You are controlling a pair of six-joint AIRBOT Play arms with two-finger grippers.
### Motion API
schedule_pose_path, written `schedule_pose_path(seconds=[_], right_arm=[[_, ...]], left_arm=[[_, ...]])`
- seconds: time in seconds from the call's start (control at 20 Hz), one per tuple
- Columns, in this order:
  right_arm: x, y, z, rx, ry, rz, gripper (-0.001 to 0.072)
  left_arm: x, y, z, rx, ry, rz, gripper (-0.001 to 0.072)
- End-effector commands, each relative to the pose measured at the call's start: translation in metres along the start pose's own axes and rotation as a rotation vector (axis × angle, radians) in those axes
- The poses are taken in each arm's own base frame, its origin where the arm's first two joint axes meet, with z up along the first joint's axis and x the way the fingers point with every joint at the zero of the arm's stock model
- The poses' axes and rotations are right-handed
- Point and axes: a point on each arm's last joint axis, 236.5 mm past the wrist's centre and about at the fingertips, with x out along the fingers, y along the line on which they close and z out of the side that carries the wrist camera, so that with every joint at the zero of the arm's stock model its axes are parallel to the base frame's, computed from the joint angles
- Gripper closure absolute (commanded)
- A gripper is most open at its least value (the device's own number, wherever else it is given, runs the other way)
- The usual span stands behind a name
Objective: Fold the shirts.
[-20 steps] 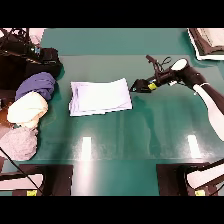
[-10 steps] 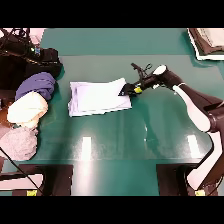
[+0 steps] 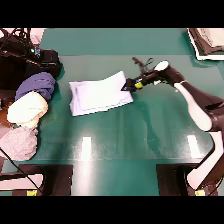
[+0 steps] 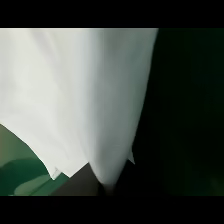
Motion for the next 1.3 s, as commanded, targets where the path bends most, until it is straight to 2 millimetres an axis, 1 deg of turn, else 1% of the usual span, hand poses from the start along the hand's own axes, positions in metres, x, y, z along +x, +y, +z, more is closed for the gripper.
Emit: schedule_pose_path(seconds=[0.0,0.05,0.15,0.2,0.3,0.35,0.45,0.55,0.65,0.7,0.75,0.85,1.0,1.05,1.1,1.15,1.2,1.25], right_arm=[[-0.083,-0.05,0.017,0.114,-0.193,-0.081,0.0704],[-0.118,-0.072,0.017,0.161,-0.266,-0.12,0.0704],[-0.188,-0.117,0.006,0.239,-0.397,-0.226,0.0704],[-0.222,-0.135,-0.003,0.278,-0.462,-0.275,0.0704],[-0.291,-0.171,-0.027,0.367,-0.608,-0.376,0.0704],[-0.325,-0.189,-0.045,0.429,-0.685,-0.432,0.0704],[-0.381,-0.215,-0.082,0.537,-0.83,-0.519,0.0704],[-0.419,-0.232,-0.122,0.627,-0.936,-0.593,0.0704],[-0.439,-0.243,-0.158,0.708,-1.002,-0.639,0.0704],[-0.442,-0.248,-0.172,0.74,-1.015,-0.648,0.0704],[-0.442,-0.251,-0.183,0.769,-1.018,-0.649,0.0704],[-0.437,-0.254,-0.195,0.791,-0.986,-0.65,0.0704],[-0.425,-0.256,-0.21,0.81,-0.895,-0.677,0.0701],[-0.421,-0.257,-0.219,0.812,-0.85,-0.696,0.0699],[-0.422,-0.258,-0.231,0.808,-0.796,-0.731,0.0694],[-0.426,-0.259,-0.243,0.806,-0.746,-0.768,0.0657],[-0.432,-0.26,-0.255,0.807,-0.711,-0.805,0.0454],[-0.442,-0.261,-0.265,0.811,-0.69,-0.84,0.0319]], left_arm=[[0.0,0.0,-0.003,0.007,0.012,0.0,0.0683],[0.0,0.0,-0.002,0.007,0.01,0.0,0.0683],[0.0,0.0,-0.002,0.007,0.008,0.0,0.0684],[0.0,0.0,-0.002,0.007,0.008,0.0,0.0683],[0.0,0.0,-0.001,0.006,0.006,0.001,0.0684],[0.0,0.0,-0.001,0.005,0.006,0.0,0.0683],[0.0,0.0,-0.001,0.006,0.006,0.0,0.0683],[0.0,0.0,-0.001,0.005,0.006,-0.001,0.0684],[0.0,-0.001,-0.001,0.004,0.006,-0.004,0.0683],[0.0,-0.001,-0.001,0.004,0.006,-0.004,0.0683],[0.0,-0.001,-0.001,0.004,0.006,-0.004,0.0683],[0.0,-0.002,-0.002,0.003,0.009,-0.01,0.0684],[0.0,-0.005,-0.002,0.001,0.007,-0.022,0.0683],[0.0,-0.005,-0.001,0.001,0.007,-0.023,0.0683],[0.0,-0.006,-0.002,0.001,0.007,-0.024,0.0683],[0.0,-0.006,-0.002,0.001,0.01,-0.024,0.0683],[0.0,-0.006,-0.004,0.002,0.019,-0.024,0.0683],[0.0,-0.006,-0.007,0.007,0.029,-0.026,0.0684]])
